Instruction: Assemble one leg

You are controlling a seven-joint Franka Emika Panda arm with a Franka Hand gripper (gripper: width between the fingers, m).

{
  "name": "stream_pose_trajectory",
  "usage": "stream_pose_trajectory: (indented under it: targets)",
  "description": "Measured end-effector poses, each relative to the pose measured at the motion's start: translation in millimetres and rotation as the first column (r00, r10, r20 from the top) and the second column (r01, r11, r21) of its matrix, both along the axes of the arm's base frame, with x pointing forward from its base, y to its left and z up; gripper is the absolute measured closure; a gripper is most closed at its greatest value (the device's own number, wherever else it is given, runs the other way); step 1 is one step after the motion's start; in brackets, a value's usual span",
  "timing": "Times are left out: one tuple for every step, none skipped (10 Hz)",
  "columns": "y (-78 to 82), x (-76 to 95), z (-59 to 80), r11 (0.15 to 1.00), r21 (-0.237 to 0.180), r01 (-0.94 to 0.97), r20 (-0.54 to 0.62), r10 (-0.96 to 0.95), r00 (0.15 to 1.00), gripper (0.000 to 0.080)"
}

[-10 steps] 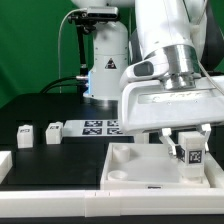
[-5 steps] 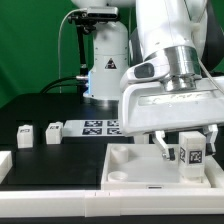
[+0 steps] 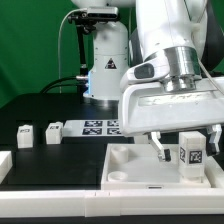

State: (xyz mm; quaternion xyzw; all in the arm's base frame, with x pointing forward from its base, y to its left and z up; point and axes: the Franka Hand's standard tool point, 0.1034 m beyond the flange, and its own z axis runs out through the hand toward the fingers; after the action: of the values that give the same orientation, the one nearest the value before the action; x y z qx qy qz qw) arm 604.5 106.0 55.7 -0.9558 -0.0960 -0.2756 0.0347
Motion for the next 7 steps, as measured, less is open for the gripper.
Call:
stream_pose_trajectory:
  targets:
    - [-1.6, -0.5, 0.3, 1.0, 0.009, 0.023, -0.002, -0.023, 1.0, 0.0151]
    - [-5.5, -2.6, 2.2, 0.997, 0.026, 0.074, -0.008, -0.074, 0.997, 0.0151]
    - [-6.6, -2.1, 6.9, 0.996, 0.027, 0.079, -0.009, -0.079, 0.997, 0.0151]
    - [-8.0, -0.4, 12.8, 0.996, 0.029, 0.082, -0.015, -0.082, 0.997, 0.0151]
    - [-7.9, 0.1, 17.1, 0.996, 0.031, 0.086, -0.035, -0.084, 0.996, 0.0151]
    - [-5.6, 1.4, 23.3, 0.996, 0.034, 0.081, -0.065, -0.078, 0.995, 0.0151]
    - [-4.9, 2.8, 25.3, 0.996, 0.035, 0.079, -0.066, -0.077, 0.995, 0.0151]
